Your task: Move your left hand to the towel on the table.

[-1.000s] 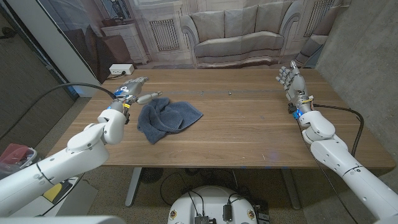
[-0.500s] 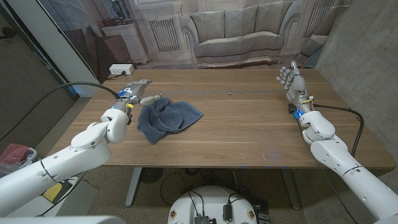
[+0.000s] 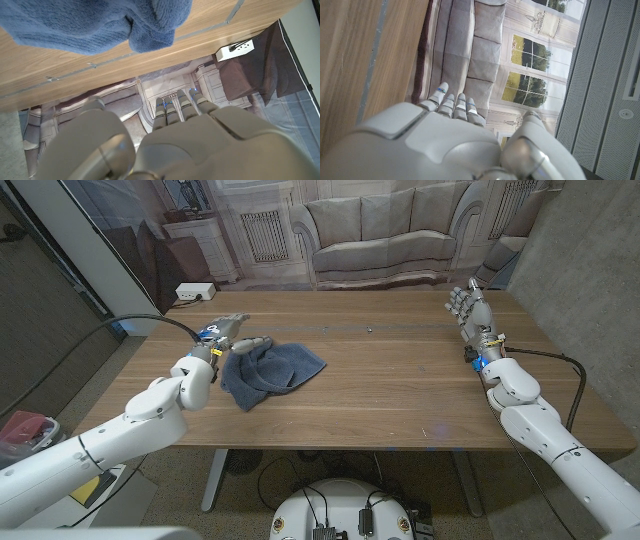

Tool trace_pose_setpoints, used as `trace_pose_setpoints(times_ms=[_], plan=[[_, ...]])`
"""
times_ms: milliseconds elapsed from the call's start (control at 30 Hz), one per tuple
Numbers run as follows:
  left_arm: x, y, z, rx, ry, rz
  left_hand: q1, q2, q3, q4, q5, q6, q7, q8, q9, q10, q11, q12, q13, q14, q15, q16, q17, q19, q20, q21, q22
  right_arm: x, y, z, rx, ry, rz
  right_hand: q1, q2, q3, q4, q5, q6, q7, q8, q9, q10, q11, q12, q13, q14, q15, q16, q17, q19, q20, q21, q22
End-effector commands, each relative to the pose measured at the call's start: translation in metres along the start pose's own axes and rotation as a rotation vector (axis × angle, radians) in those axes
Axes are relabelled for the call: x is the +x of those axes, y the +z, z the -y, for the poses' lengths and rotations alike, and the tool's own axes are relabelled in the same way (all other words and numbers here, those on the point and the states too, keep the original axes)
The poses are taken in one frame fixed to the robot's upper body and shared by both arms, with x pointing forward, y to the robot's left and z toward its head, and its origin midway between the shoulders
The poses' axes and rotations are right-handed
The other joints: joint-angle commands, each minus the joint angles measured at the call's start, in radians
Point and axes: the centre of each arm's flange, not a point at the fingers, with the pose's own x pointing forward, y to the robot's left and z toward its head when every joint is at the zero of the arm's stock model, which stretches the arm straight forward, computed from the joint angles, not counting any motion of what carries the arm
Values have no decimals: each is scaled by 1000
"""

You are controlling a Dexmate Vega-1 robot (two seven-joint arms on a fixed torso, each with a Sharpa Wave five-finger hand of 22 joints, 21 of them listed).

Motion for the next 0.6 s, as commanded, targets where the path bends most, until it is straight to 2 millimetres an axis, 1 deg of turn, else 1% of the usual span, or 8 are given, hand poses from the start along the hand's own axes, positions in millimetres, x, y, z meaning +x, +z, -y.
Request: trace_pose_setpoints(times_ms=[33, 600], plan=[[3, 8, 12, 4, -28, 6, 10, 0, 1, -5, 6, 3, -4, -1, 4, -2, -2, -1, 5, -7, -43, 3, 2, 2, -51, 3, 2, 0, 0, 3, -1, 3, -3, 1, 6, 0, 0, 3, 9, -3, 1, 2, 11, -2, -3, 4, 3, 0, 0, 1, 6, -6, -3, 3], [7, 12, 37, 11, -59, -11, 15, 1, -3, -6, 7, 5, -7, -2, 4, -1, -7, -1, 5, -9, -48, 3, 3, -2, -49, 1, 2, -3, -2, 4, 6, -4, -6, 1, 7, -2, -1, 3, 10, -4, 1, 2, 14, -1, -3, 4, 4, 1, 0, 1, 9, -5, -11, 3]])
